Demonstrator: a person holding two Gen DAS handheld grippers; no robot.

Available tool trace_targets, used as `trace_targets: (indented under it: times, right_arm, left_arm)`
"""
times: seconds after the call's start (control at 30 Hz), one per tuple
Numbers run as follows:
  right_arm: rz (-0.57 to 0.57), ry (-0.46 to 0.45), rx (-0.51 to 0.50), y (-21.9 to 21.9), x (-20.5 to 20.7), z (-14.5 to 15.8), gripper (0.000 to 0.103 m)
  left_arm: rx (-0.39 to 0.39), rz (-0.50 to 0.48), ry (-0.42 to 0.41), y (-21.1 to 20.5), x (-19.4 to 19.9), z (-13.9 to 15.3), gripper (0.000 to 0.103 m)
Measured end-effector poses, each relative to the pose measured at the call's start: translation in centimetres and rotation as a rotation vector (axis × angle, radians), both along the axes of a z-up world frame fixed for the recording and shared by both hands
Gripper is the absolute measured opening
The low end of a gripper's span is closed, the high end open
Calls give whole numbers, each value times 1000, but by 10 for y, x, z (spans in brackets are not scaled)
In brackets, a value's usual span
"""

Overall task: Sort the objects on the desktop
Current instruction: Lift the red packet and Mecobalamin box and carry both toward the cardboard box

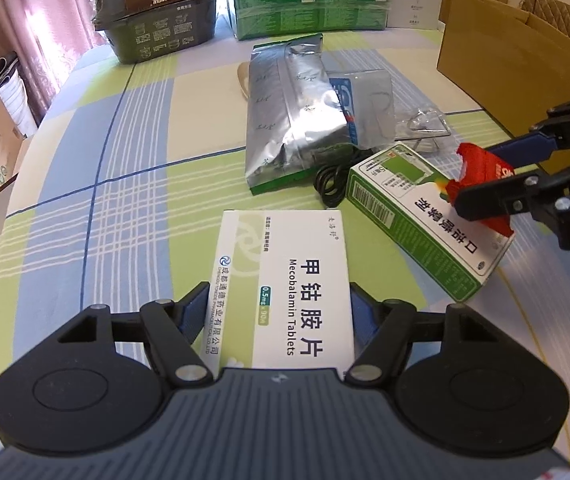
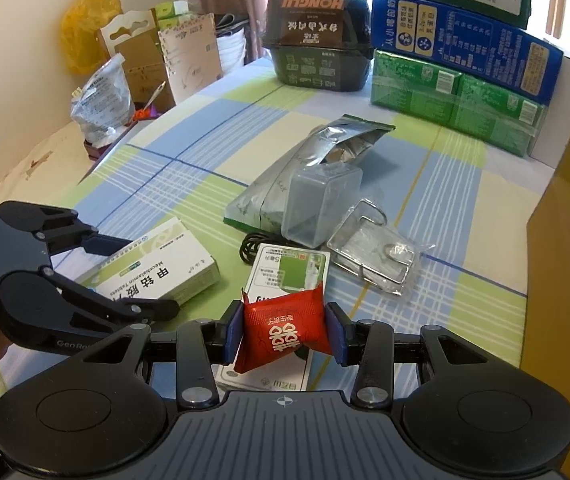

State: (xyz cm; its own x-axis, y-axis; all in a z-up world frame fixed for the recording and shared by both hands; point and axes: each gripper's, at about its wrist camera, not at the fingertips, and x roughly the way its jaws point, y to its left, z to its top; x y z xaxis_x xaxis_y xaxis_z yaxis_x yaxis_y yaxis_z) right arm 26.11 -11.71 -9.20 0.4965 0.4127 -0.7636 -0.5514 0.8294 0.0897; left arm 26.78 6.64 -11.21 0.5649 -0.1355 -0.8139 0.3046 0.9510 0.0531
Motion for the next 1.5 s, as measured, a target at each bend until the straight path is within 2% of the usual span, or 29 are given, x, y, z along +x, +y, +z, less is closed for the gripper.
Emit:
trace_targets:
  times: [0.27,0.47,0.83,0.93,1.27,1.5]
  right_arm:
    - [-82,-8,45,-21,-26,8,41]
    - [-144,-14,77,-39,-50,13,41]
    - [-204,-29,72,-56,-86,12,40]
    - [-221,-52,71,-59,-96,15,40]
    - [-284,-125,98,-76,-124,46,41]
    - [-328,-151,140,-99,-143,79,40]
  left_arm:
    - [-5,30,-18,-8,-20,19,67]
    - [-52,70,-19,-17,-42,31,67]
    - [-128,83,3,-47,-94,30,67]
    - [-129,72,-6,-54,-102,32,67]
    - [-135,94,-70,-65,-118,60,67]
    - [-159,83,-89,-92,-132,84,67]
